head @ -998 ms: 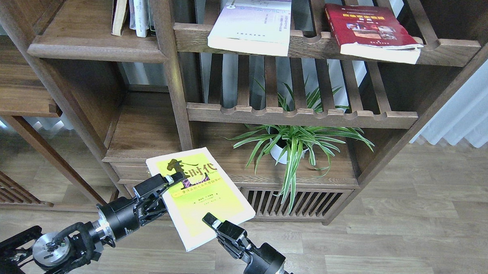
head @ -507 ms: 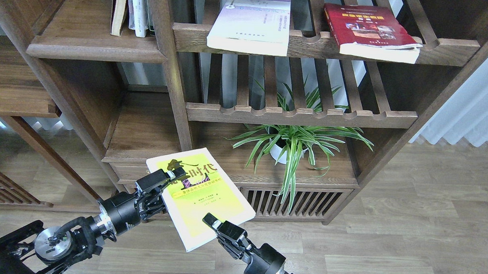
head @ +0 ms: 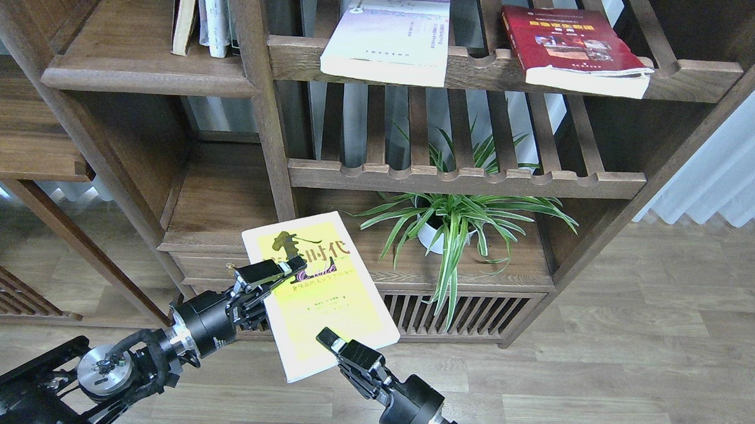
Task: Organize books on shelf
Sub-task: 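Grasp the book's side edge with the left gripper, then release the book from the right gripper, holding it with the left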
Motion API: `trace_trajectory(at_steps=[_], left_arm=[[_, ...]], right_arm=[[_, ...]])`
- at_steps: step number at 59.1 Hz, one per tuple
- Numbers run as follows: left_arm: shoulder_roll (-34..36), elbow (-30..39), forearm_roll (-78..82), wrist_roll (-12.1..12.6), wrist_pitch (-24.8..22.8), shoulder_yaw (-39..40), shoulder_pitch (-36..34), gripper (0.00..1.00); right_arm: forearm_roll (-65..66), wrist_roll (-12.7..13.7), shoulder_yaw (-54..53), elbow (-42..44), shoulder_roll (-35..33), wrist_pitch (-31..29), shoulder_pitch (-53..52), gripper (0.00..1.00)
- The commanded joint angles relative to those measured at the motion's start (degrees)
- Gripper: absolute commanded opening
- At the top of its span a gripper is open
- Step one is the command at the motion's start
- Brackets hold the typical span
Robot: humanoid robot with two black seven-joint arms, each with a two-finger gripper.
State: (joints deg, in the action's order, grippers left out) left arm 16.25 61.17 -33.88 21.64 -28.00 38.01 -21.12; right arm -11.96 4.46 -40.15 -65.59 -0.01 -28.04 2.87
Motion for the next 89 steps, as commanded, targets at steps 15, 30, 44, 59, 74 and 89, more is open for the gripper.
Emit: trace_trajectory(at_steps=[15, 30, 44, 59, 74, 89], left_arm=[[1.85, 0.53, -0.04, 1.48, 0.0, 0.05, -0.32, 0.06], [2.2, 0.61, -0.04, 1.92, 0.0, 0.05, -0.06, 0.06], [2.56, 0.88, -0.04, 1.92, 0.0, 0.05, 0.2, 0.06], [2.38, 1.14, 0.13, 0.78, 0.0, 0.14, 0.38, 0.06], [2.64, 4.83, 2.24, -7.48, 0.0, 0.93, 0.47, 0.05], [4.22, 11.42, 8.22, -7.84, 0.0, 5.94, 4.51, 0.05]], right_arm=[[0.01, -0.15, -0.89, 0.11, 0.01, 0.04, -0.15, 0.05], [-0.25, -0.41, -2.82, 0.46, 0.01, 0.04, -0.76, 0.05], [-0.34, -0.5, -3.53, 0.72, 0.01, 0.04, -1.03, 0.05], [0.19, -0.68, -3.26, 0.81, 0.01, 0.04, -1.12, 0.67], [-0.43, -0.85, -8.36, 5.12, 0.01, 0.04, -1.99, 0.97], [-0.61, -0.85, -11.79, 8.46, 0.01, 0.04, -2.17, 0.98]])
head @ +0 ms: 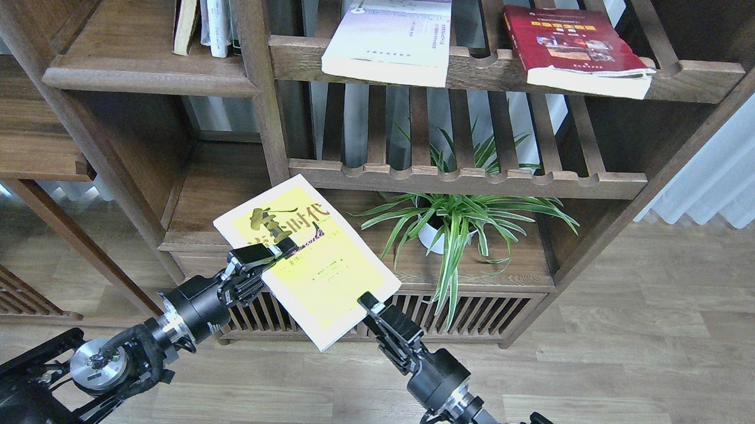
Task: Organize books on shelf
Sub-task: 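Release the book from the right gripper, holding it with the left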
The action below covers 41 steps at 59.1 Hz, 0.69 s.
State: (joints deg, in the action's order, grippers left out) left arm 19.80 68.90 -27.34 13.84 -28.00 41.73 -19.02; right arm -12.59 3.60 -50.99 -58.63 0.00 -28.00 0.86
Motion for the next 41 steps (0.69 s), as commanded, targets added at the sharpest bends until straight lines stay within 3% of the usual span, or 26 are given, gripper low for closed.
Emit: trace_trajectory(at_steps=[1, 19, 41], left_arm=[[0.94, 4.57, 2.11, -0.04, 0.0, 2.56, 3.02, 0.05], [3.67, 8.09, 12.3, 0.04, 0.0, 7.31, 10.93, 0.06], [-2.57, 10.38, 32.08, 0.4, 0.0, 19.27, 22.97, 0.05]], right_arm=[[0.02, 0.0, -1.21, 1.85, 0.0, 0.0, -0.25, 0.98], [0.02, 0.0, -2.35, 2.91, 0.0, 0.0, -2.0, 0.98], [-0.07, 0.0, -3.76, 3.35, 0.0, 0.0, -2.36, 0.98]])
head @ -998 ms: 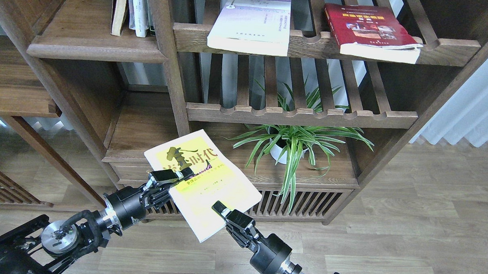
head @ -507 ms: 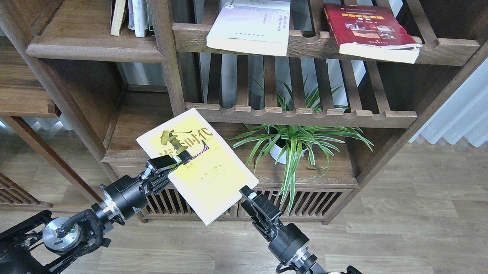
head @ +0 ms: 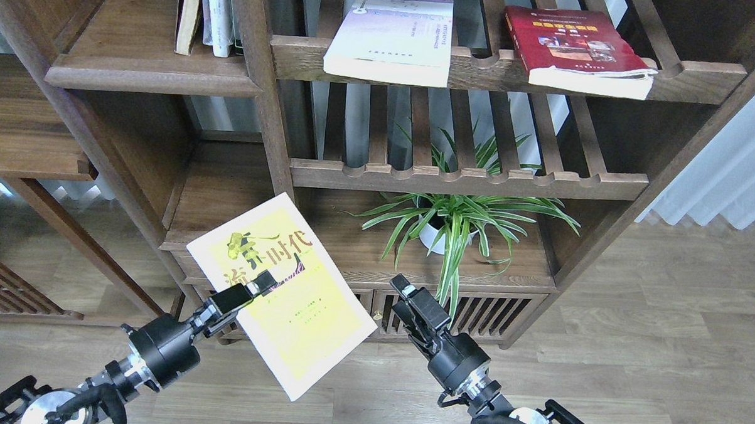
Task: Organize books on shelf
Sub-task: 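Release the book from the right gripper, holding it with the left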
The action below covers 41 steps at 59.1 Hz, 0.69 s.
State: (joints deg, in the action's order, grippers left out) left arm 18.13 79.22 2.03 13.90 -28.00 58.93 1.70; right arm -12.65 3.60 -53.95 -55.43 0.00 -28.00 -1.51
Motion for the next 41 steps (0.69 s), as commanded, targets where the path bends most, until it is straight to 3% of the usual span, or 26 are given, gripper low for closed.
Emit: trace_trajectory(at_steps=[1, 30, 41], left_arm=[[-0.9, 0.06, 3.24, 0.51, 0.0, 2.5, 2.61, 0.05], [-6.44, -0.03, 15.46, 1.57, 0.0, 14.28, 7.53, 0.06], [-5.21, -0.03, 15.9, 6.66, 0.0, 20.87, 10.43, 0.05]], right_arm=[[0.0, 0.01, -0.98, 0.15, 0.0, 0.0, 0.01, 0.98], [0.0, -1.4, -2.21, 5.59, 0.0, 0.0, -0.07, 0.98], [0.17, -1.31, -3.97, 6.21, 0.0, 0.0, 0.01, 0.98]])
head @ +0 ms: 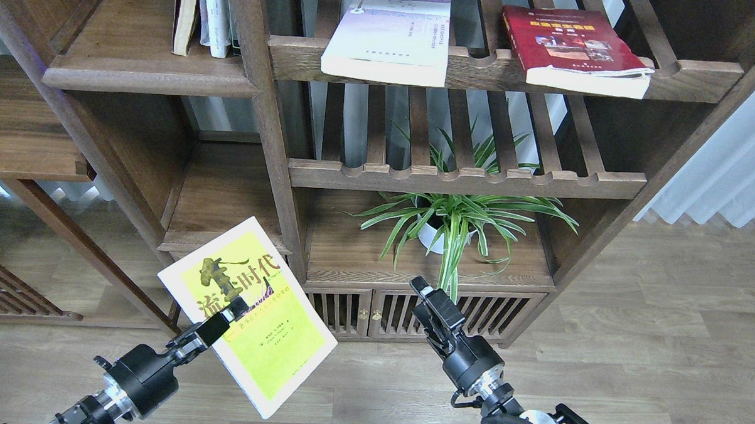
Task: Organize books on shelf
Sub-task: 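Lift the book with the left gripper up toward the top shelf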
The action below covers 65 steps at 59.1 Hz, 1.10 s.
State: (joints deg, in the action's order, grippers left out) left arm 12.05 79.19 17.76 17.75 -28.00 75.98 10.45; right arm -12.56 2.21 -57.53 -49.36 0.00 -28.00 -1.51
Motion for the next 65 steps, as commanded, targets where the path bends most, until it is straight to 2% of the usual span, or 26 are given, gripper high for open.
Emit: trace_trajectory(at_steps=[1, 6, 22, 45, 56, 65], left_arm=[[0.96, 0.0, 0.17, 2.99, 0.0, 4.17, 1.85, 0.05], [2.01, 0.0, 0.08, 3.96, 0.0, 6.54, 2.82, 0.05], [2.72, 0.0, 0.08, 3.87, 0.0, 14.71, 4.4, 0.05], [1.66, 0.0, 0.26, 3.87, 0.0, 19.46, 4.32, 0.05], [0.96, 0.0, 0.26, 3.87, 0.0, 21.84, 1.86, 0.05], [1.48, 0.09, 0.17, 4.83, 0.0, 22.01, -1.04, 0.05]], right_arm=[[0.08, 0.16, -0.39, 0.14, 0.0, 0.0, 0.02, 0.98], [0.08, 0.16, -0.39, 0.23, 0.0, 0.0, -0.07, 0.98], [0.16, 0.16, -1.18, 0.32, 0.0, 0.0, -0.07, 0.98], [0.08, 0.16, -1.27, 0.49, 0.0, 0.0, -0.86, 0.98], [0.08, 0.16, -1.27, 1.11, 0.0, 0.0, -0.95, 0.98], [0.08, 0.16, -1.35, 1.11, 0.0, 0.0, -0.95, 0.98]])
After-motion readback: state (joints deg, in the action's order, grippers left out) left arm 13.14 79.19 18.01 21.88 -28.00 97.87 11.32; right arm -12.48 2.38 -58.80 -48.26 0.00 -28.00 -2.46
